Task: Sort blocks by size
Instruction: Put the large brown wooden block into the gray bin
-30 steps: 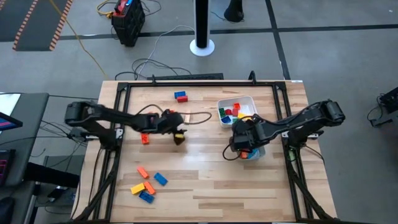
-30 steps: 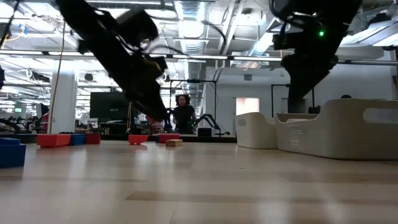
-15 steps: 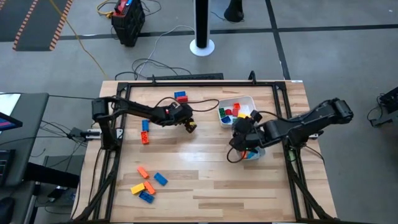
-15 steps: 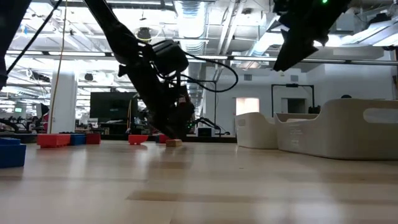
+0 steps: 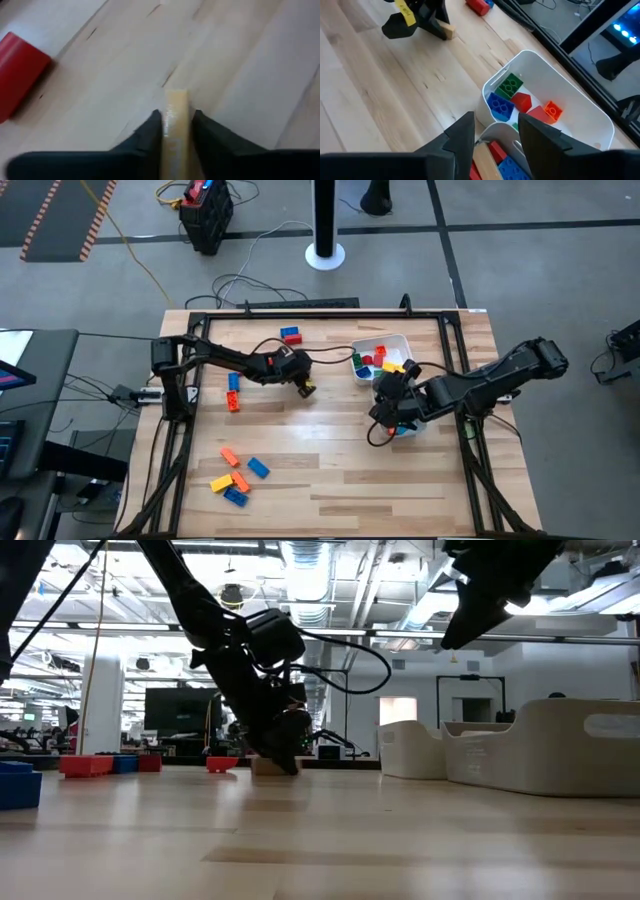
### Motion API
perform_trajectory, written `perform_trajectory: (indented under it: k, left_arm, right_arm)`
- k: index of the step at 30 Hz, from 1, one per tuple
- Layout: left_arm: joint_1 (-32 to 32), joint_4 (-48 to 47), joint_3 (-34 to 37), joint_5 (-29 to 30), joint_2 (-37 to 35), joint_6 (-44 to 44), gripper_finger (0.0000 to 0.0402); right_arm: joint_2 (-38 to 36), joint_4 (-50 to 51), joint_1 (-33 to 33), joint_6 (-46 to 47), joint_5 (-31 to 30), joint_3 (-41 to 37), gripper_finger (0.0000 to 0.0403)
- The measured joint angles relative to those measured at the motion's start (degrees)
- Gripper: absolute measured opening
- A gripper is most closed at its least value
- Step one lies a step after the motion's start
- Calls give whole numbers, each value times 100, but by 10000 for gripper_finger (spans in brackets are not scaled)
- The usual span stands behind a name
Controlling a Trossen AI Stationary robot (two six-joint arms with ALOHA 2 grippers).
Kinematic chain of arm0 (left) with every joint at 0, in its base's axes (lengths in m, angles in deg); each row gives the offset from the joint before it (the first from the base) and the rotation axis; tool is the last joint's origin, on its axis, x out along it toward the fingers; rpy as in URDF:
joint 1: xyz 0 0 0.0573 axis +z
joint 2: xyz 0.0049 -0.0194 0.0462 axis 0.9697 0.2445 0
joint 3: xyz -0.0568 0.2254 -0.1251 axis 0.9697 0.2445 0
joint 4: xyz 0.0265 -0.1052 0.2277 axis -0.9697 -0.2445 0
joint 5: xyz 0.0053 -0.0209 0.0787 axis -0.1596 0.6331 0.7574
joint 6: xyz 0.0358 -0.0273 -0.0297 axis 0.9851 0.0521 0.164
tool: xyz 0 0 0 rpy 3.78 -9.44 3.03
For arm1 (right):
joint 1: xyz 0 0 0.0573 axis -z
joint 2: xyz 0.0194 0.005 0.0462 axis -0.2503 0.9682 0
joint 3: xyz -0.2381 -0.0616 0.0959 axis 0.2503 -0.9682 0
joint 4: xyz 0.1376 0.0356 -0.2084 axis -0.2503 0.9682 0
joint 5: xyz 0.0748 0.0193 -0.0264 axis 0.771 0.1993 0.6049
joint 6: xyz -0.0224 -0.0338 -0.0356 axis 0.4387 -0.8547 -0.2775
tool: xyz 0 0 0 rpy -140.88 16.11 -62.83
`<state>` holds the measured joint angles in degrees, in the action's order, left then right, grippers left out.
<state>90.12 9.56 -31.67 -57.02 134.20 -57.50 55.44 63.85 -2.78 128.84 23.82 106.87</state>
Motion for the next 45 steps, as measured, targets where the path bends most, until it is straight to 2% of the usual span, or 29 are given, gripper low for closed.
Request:
perform_trajectory:
  k: [3,8,13,19,24,31,36,40,45]
  left_arm:
    - [-8,-13,0,6,0,161,47]
    - [-32,-99,17,-223,-163,470,47]
    - [-315,-9,22,-522,-724,895,47]
    - [-889,213,20,-511,-1524,1288,47]
    - [-1416,1341,392,-511,-1995,1542,47]
    - [-2087,3410,952,-510,-2127,1878,47]
    - [-2430,3847,964,-432,-2127,2099,47]
    - [-2591,3983,964,-356,-2127,2129,47]
    - [-2762,4103,964,-181,-2127,2382,47]
  right_arm:
    - [0,-23,17,0,0,0,178]
    - [10,-203,-34,-144,-19,-10,178]
    - [24,-1590,-315,-1299,-60,-354,178]
    - [17,-2061,-357,-1530,488,-448,178]
    - [45,-2826,-336,-1704,812,-511,178]
    - [473,-4860,-241,-2727,855,-720,178]
    - [1312,-5945,-106,-3503,1318,-640,178]
    - [1704,-6020,50,-3728,1449,-268,178]
    - [1826,-5983,154,-3751,1889,-20,178]
